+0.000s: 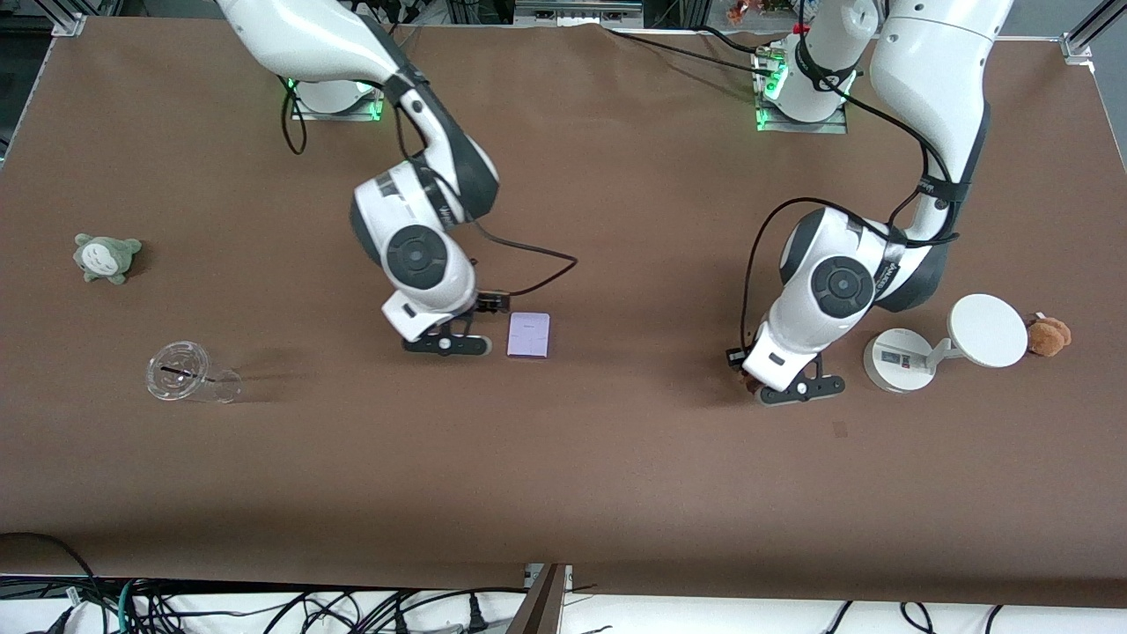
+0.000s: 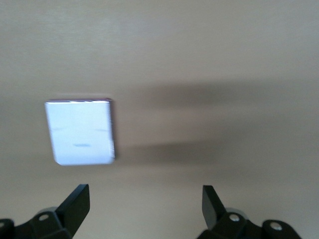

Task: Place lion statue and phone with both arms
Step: 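Carry the lion toward the white lamp while the right gripper reaches the phone, then lower the lion beside the lamp while the right gripper grasps the phone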

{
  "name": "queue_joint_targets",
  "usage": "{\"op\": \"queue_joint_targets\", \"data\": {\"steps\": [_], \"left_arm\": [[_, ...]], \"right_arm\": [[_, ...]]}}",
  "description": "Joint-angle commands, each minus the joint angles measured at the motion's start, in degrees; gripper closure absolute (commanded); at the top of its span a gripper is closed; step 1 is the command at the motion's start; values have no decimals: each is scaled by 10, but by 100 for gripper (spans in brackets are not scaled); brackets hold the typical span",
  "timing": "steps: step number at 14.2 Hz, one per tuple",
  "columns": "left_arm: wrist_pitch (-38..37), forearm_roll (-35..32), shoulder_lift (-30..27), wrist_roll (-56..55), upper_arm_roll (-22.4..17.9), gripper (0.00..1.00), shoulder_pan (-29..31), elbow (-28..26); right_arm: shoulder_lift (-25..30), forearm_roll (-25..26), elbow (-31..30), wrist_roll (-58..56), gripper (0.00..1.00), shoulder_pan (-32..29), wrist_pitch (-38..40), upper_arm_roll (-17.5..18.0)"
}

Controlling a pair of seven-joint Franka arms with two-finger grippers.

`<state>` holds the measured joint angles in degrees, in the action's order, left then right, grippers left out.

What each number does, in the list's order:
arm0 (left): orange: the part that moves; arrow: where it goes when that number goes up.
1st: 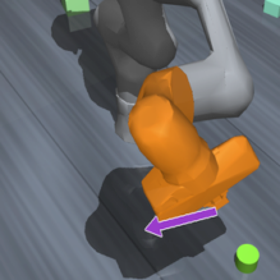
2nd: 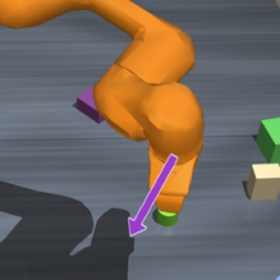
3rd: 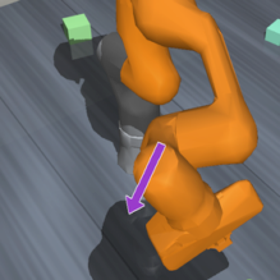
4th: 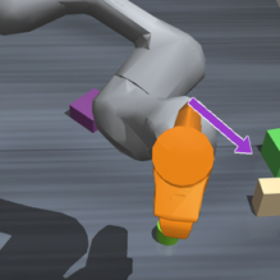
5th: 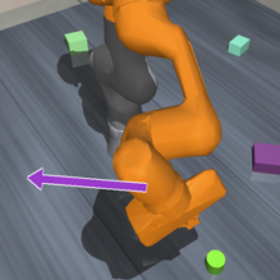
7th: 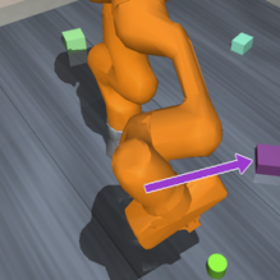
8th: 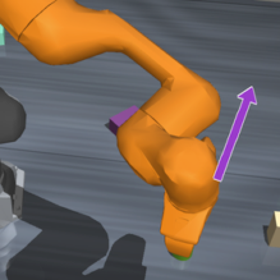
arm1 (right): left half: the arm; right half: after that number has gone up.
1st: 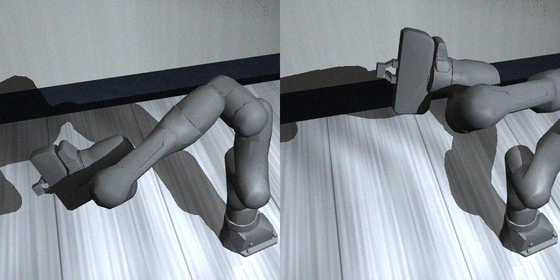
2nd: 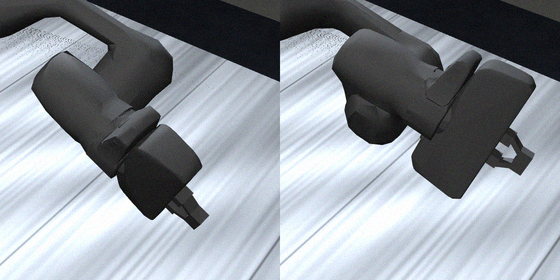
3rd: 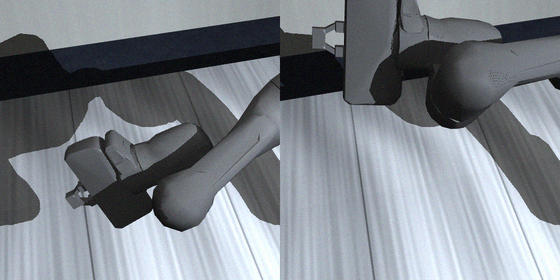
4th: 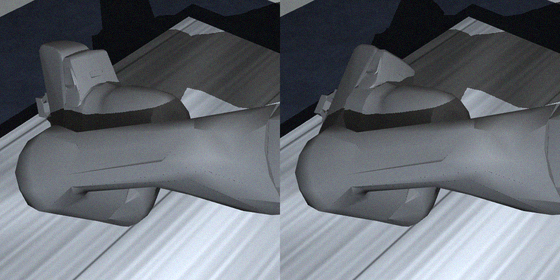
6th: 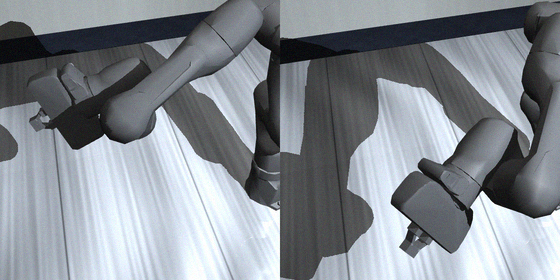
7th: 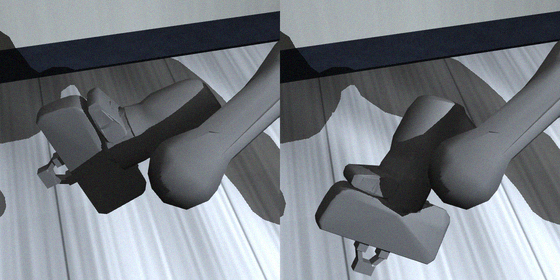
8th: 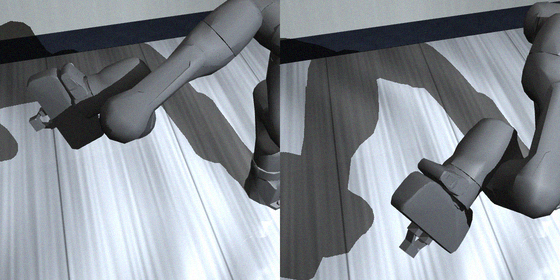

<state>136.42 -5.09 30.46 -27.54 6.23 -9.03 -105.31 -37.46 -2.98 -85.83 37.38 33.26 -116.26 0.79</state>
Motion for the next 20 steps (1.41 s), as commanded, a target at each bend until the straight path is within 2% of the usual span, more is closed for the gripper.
{"op": "queue_joint_targets", "data": {"steps": [1, 4, 6, 20], "left_arm": [[26, -10, -27, 74, 11, 100, 73, -53], [20, -6, -33, 111, 12, 100, 114, -59], [21, -4, -37, 113, 33, 100, 131, -67], [26, -7, -11, 115, 38, 100, 131, -64]], "right_arm": [[-44, -6, 9, 59, 0, 34, -68, -5], [-88, -5, 11, 59, 0, 42, -138, 9], [-101, -4, 11, 57, 0, 44, -162, 10], [-109, 0, 14, 53, 0, 49, -179, 9]]}}
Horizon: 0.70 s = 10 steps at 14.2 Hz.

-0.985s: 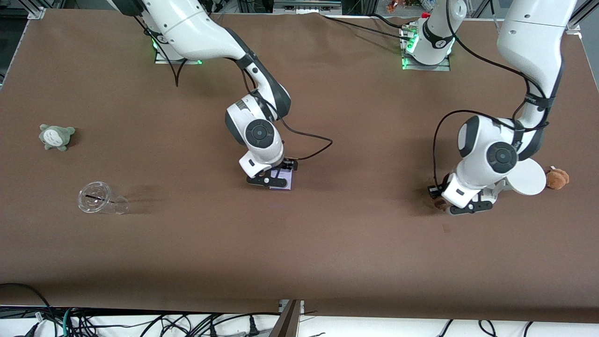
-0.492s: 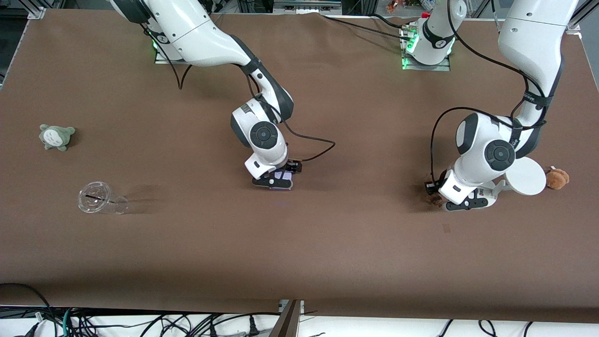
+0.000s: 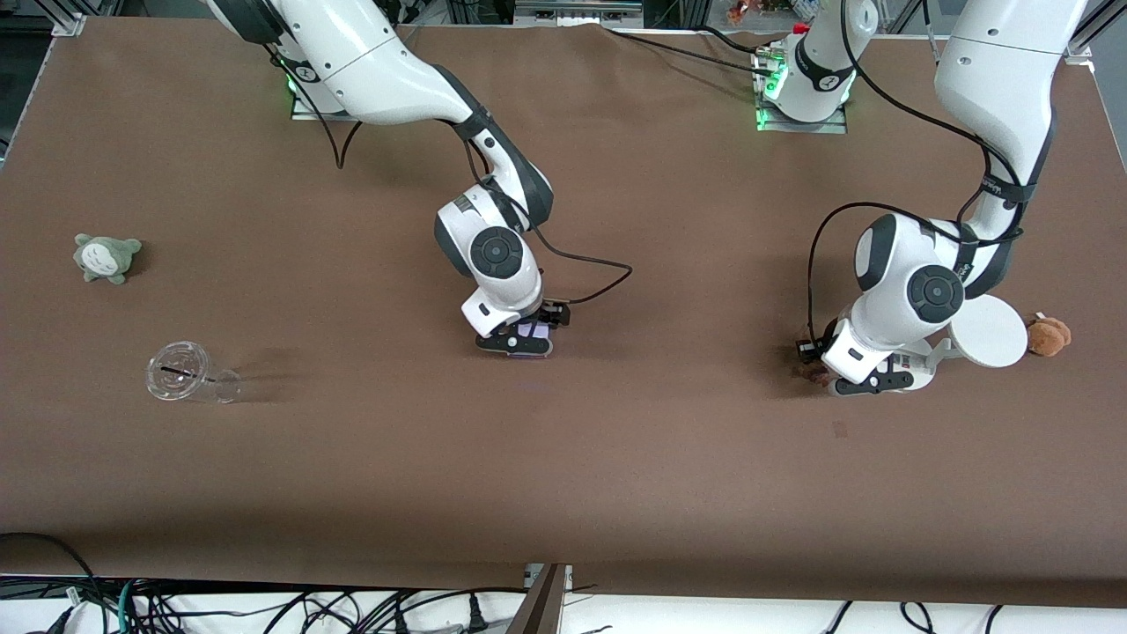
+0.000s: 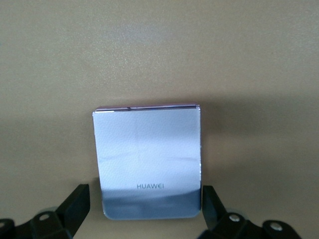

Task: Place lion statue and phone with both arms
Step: 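Lower the lion beside the lamp while the right gripper grasps the phone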

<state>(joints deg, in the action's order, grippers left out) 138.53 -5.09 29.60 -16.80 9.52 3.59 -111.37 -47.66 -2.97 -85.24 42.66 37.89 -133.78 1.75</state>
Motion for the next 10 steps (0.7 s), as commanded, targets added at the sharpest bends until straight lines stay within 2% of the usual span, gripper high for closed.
{"op": "queue_joint_targets", "data": {"steps": [1, 2, 3, 8, 10], "left_arm": [[5, -7, -2, 7, 5, 91, 5, -3], [5, -7, -1, 8, 5, 55, 6, -3], [5, -7, 1, 15, 5, 1, 7, -3], [1, -6, -2, 16, 6, 0, 8, 2], [-35, -6, -41, 14, 16, 0, 8, 1]], "right_arm": [[-7, 1, 8, 1, 0, 3, -4, -1], [-7, 2, 8, 1, 0, 3, -4, -1], [-8, 2, 8, 0, 0, 2, -6, -2], [-11, 3, 8, -1, 0, -1, -9, -3], [-11, 3, 8, -1, 0, -2, -10, -4]]}}
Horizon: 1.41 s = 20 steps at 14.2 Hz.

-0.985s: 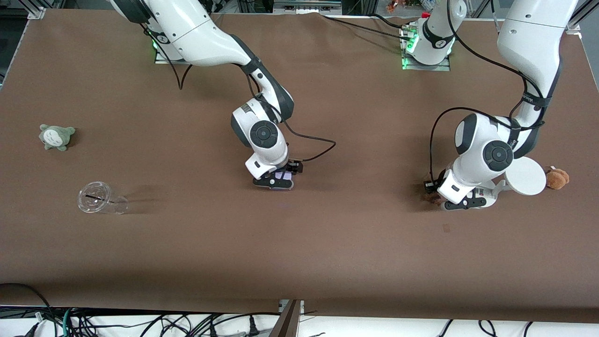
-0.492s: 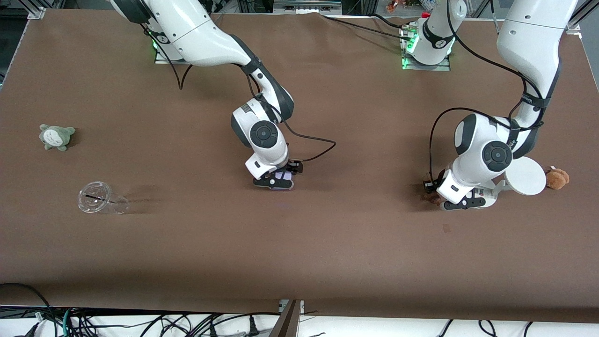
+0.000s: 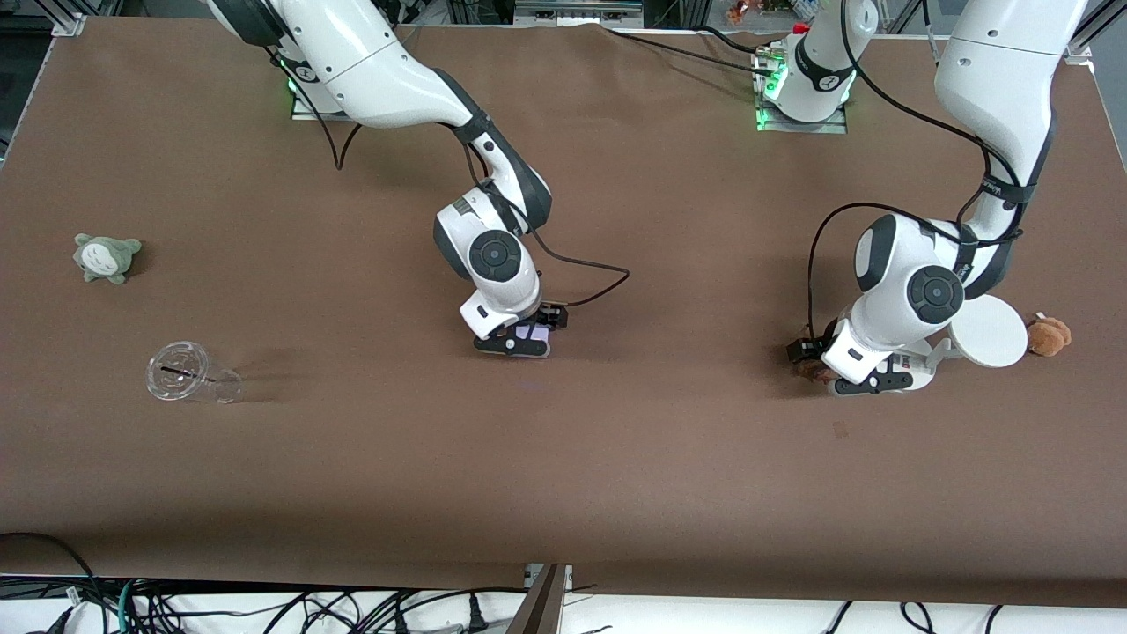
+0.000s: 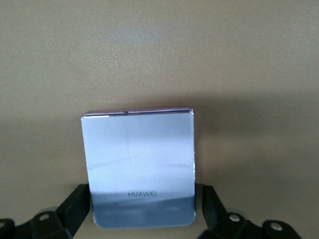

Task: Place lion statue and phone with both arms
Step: 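Lower the lion beside the lamp while the right gripper grasps the phone, then open the left gripper and withdraw while the right gripper lifts the phone, then carry the white phone toward the glass cup with the right gripper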

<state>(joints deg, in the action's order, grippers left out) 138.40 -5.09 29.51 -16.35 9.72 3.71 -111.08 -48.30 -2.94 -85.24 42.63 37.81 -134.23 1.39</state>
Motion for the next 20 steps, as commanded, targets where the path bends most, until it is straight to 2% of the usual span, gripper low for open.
{"op": "queue_joint_targets", "data": {"steps": [1, 2, 3, 4, 5, 7, 9, 11, 13, 15, 16, 18, 20], "left_arm": [[-79, -6, -66, 11, 20, 0, 7, 0], [-123, -6, -105, 12, 22, 0, 7, 0], [-172, -6, -156, 12, 22, 0, 4, 0], [-222, -6, -197, 14, 22, 0, 4, 2], [-263, -6, -233, 16, 22, 0, 6, 12], [-353, -6, -270, 22, 19, 0, 8, 60], [-477, -4, -271, 32, 18, 0, 9, 157], [-534, 1, -279, 45, 16, 0, 16, 203], [-542, 12, -316, 47, 15, 0, 48, 193], [-548, 41, -325, 56, 15, 0, 80, 188], [-536, 43, -334, 61, 16, 0, 82, 169], [-514, 44, -348, 65, 15, 0, 82, 149], [-493, 47, -365, 66, 15, 0, 88, 121]], "right_arm": [[-5, 3, 8, -1, 0, -1, -13, -1], [-5, 3, 7, 1, 9, -1, -16, -1], [-5, 2, 8, 0, 36, -2, -16, -1], [-5, 2, 8, -2, 53, -2, -16, -1], [-4, 2, 9, -5, 59, -2, -16, -1], [4, 4, 22, -15, 59, -9, -7, -7], [18, 3, 26, -53, 59, -38, 17, -8], [38, 2, 26, -101, 59, -71, 65, -8], [60, 2, 24, -162, 59, -107, 111, -13], [79, 3, 18, -210, 59, -139, 165, -38], [85, 2, 14, -239, 59, -148, 179, -58], [105, -4, -23, -291, 60, -162, 173, -96], [106, -5, -31, -310, 60, -192, 170, -109]]}}
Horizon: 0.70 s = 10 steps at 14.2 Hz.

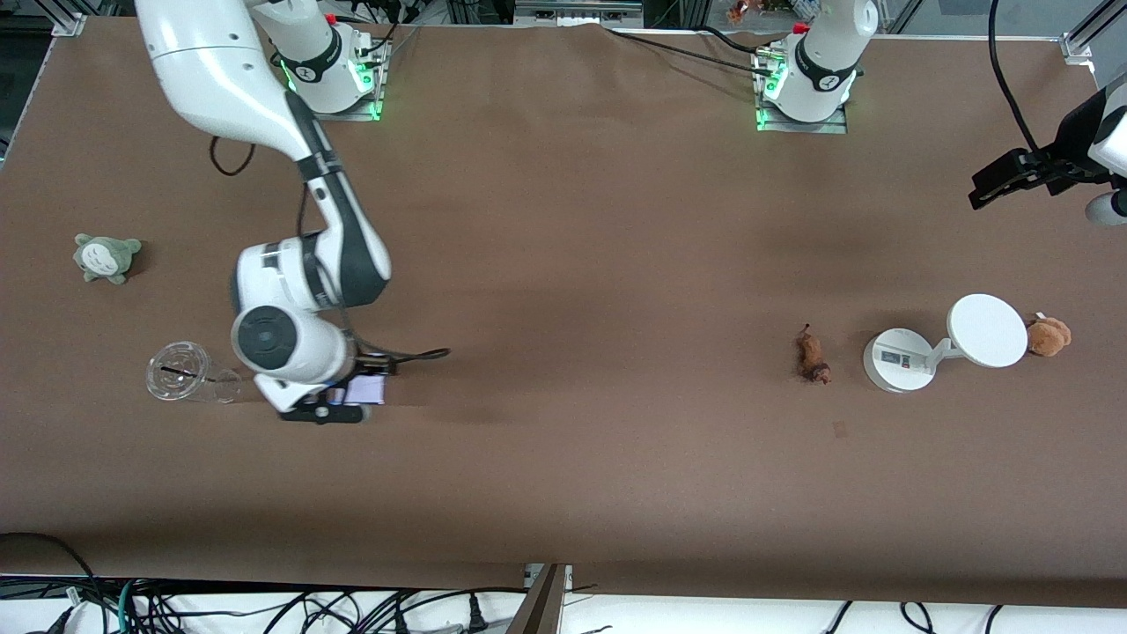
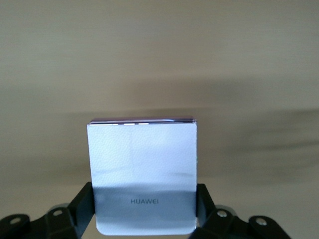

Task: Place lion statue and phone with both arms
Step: 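Carry the white phone toward the glass cup with the right gripper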

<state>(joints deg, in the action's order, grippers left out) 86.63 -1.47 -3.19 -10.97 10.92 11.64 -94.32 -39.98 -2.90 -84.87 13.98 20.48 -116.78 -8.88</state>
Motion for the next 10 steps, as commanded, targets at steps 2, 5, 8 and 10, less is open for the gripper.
{"op": "queue_joint_targets", "data": {"steps": [2, 5, 8, 10], "left_arm": [[26, 9, -43, 14, 3, 0, 8, -49], [28, 3, -66, 16, 1, 0, 12, -48], [46, 11, -62, 18, 2, 0, 14, -57], [61, 28, -61, 19, 1, 0, 21, -65]], "right_arm": [[15, -6, -36, -60, 60, -53, -16, -5], [6, -6, -56, -66, 60, -60, -41, -5], [4, -6, -77, -90, 60, -62, -77, -5], [2, -6, -93, -102, 60, -66, -105, -5]]}}
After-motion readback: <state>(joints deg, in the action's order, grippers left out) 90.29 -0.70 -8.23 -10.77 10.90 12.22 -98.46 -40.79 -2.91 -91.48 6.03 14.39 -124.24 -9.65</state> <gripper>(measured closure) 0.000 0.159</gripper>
